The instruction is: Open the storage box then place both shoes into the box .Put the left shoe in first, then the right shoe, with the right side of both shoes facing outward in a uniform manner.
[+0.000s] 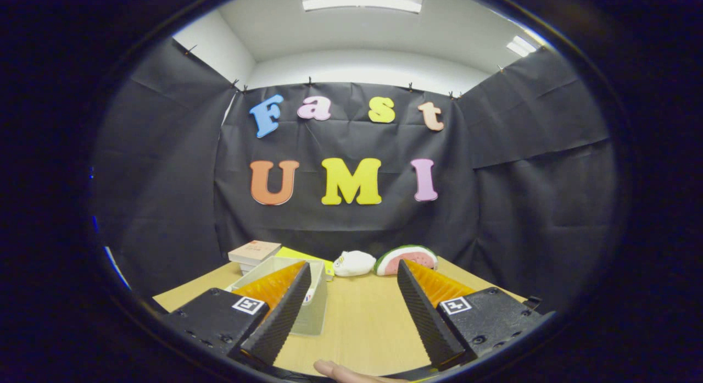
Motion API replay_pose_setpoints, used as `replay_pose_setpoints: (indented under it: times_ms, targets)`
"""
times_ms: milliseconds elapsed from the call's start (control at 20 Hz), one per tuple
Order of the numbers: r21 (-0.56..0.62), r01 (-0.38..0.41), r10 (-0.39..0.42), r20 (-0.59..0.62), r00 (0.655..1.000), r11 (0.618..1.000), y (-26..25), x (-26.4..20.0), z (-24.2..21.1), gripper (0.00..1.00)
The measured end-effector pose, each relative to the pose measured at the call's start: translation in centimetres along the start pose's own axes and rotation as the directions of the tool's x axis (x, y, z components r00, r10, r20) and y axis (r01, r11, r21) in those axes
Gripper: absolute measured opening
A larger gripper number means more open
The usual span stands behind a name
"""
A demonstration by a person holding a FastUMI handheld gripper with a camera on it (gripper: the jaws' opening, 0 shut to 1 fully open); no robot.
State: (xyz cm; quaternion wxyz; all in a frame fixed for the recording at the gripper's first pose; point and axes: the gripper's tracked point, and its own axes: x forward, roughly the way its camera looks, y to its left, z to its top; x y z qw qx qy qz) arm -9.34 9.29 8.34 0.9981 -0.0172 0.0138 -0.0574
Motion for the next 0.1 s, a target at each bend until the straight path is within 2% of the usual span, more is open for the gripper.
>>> replay_pose_setpoints:
  times_ms: [100]
  targets:
    - [-0.022, 0.005, -0.005, 0.005, 1.0, 1.0, -1.01, -0.08, -0.45, 1.0]
